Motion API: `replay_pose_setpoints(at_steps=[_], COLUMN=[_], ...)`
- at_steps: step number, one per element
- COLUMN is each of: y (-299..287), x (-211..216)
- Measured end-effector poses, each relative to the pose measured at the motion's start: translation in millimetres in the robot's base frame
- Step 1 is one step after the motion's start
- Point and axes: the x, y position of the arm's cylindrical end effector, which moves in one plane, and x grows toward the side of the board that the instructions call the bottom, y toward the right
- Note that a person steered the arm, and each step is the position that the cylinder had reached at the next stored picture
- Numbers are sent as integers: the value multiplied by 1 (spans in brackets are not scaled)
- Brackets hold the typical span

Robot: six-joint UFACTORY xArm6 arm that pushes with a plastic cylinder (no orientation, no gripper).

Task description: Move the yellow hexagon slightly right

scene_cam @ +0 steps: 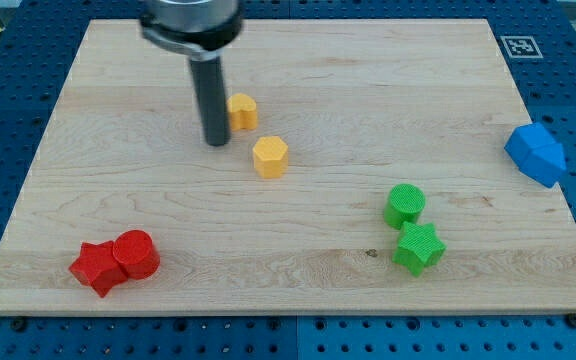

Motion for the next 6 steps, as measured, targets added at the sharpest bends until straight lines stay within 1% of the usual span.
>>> replay_pose_setpoints(at_steps=[1, 3, 4, 5, 6], y=[0, 119, 147, 131, 159], x=[11, 36, 38, 38, 44])
